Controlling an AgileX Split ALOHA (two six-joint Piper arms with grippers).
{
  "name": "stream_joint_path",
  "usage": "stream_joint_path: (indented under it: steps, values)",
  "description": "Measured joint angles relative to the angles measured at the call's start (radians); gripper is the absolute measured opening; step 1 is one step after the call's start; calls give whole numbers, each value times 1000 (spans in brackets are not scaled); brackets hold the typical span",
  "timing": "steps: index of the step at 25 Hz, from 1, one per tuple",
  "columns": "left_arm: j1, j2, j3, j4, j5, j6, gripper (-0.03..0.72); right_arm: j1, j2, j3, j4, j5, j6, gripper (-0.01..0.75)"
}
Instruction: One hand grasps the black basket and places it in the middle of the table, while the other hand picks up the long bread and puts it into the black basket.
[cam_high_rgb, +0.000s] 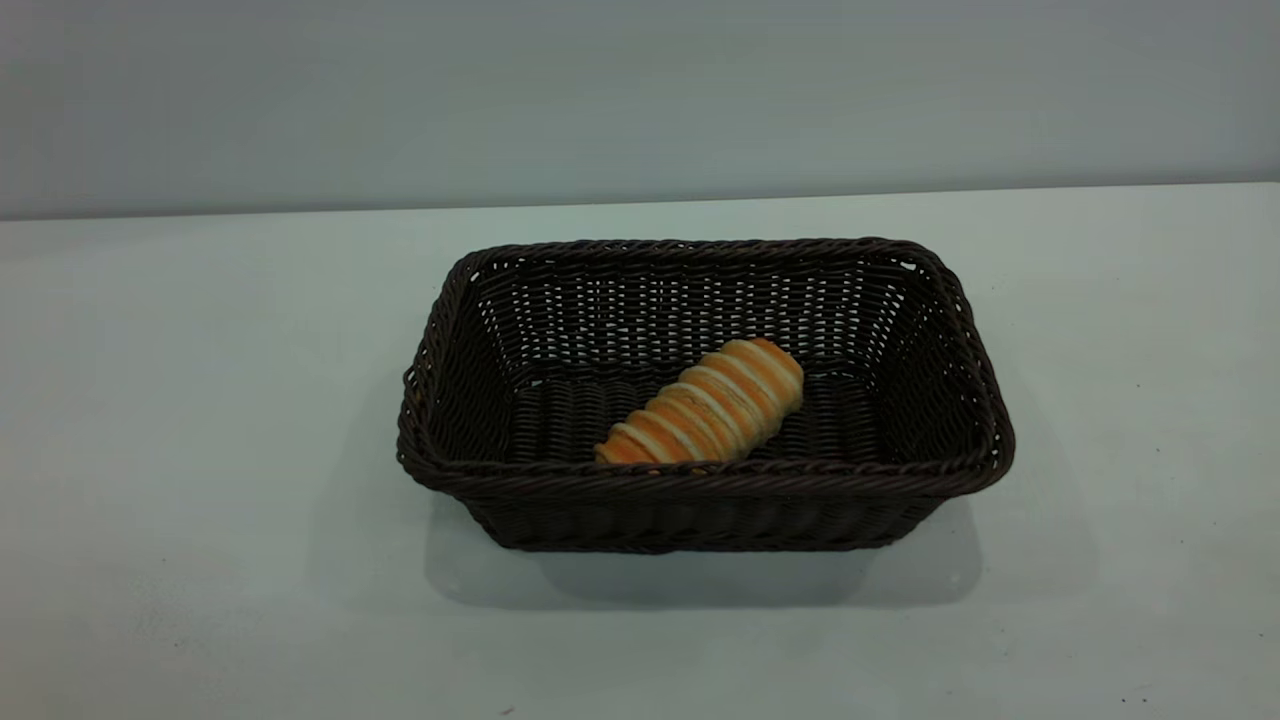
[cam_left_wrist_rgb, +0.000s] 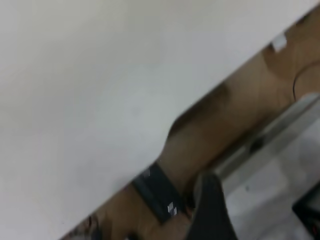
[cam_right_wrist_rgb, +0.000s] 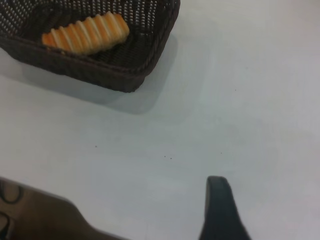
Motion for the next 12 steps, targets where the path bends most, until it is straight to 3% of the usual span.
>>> stream_joint_path:
  steps: [3, 8, 12]
  values:
    - [0, -84, 0, 1, 2, 0, 583, -8, 0, 0, 0, 0, 0, 496]
    - [0, -208, 0, 1, 8, 0, 583, -115, 0, 0, 0, 0, 0, 496]
    - [5, -305, 0, 2, 13, 0, 583, -127, 0, 0, 0, 0, 0, 496]
